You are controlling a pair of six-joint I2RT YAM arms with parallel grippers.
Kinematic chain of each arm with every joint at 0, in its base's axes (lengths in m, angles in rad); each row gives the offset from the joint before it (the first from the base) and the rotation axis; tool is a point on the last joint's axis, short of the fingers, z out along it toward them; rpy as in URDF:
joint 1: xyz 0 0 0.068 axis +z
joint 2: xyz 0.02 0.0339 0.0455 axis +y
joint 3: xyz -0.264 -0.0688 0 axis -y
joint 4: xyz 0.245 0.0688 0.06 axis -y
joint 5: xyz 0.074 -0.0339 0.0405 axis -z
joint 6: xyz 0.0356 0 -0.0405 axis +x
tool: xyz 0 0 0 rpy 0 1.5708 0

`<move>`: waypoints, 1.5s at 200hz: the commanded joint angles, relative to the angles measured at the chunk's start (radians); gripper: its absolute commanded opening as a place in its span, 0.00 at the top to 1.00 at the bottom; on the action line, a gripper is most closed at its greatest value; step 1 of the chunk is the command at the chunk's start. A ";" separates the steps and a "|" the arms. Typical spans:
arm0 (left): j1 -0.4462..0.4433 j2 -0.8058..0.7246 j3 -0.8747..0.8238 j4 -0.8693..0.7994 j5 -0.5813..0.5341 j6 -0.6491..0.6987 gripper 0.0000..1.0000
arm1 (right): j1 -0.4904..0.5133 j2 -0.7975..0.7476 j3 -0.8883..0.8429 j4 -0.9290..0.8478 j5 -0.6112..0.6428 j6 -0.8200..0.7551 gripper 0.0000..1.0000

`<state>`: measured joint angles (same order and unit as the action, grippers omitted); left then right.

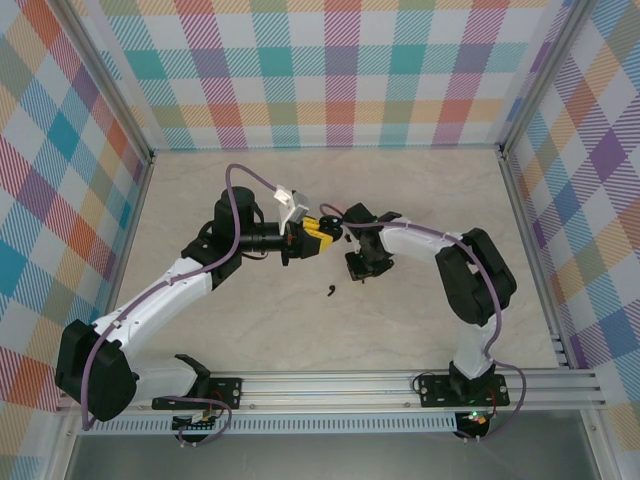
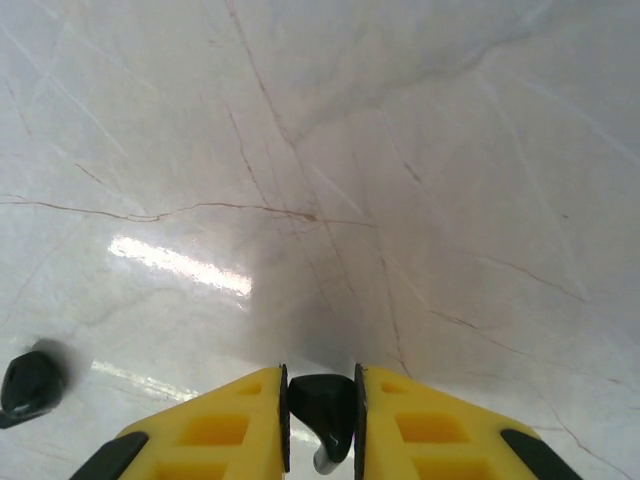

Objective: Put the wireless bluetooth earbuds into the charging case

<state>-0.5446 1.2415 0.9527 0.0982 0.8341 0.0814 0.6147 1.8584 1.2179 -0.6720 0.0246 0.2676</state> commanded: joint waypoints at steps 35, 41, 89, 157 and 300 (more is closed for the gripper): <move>0.000 -0.011 -0.026 0.046 -0.086 -0.032 0.80 | -0.031 -0.146 -0.050 0.077 -0.080 0.021 0.77; -0.001 -0.011 -0.031 0.055 -0.098 -0.039 0.80 | -0.035 -0.162 -0.053 0.081 -0.086 0.024 0.77; 0.000 -0.025 -0.071 0.101 -0.210 -0.061 0.80 | -0.061 -0.317 -0.067 0.105 -0.145 0.048 0.77; -0.002 -0.037 -0.150 0.214 -0.221 -0.031 0.80 | -0.064 -0.537 -0.081 0.182 -0.222 0.044 0.76; -0.016 0.005 -0.191 0.299 -0.223 0.048 0.80 | -0.014 -0.669 -0.060 0.349 -0.324 0.022 0.75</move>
<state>-0.5476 1.2331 0.7483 0.3519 0.6006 0.1013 0.5850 1.2011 1.1069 -0.3630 -0.2741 0.3054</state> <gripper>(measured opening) 0.215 0.249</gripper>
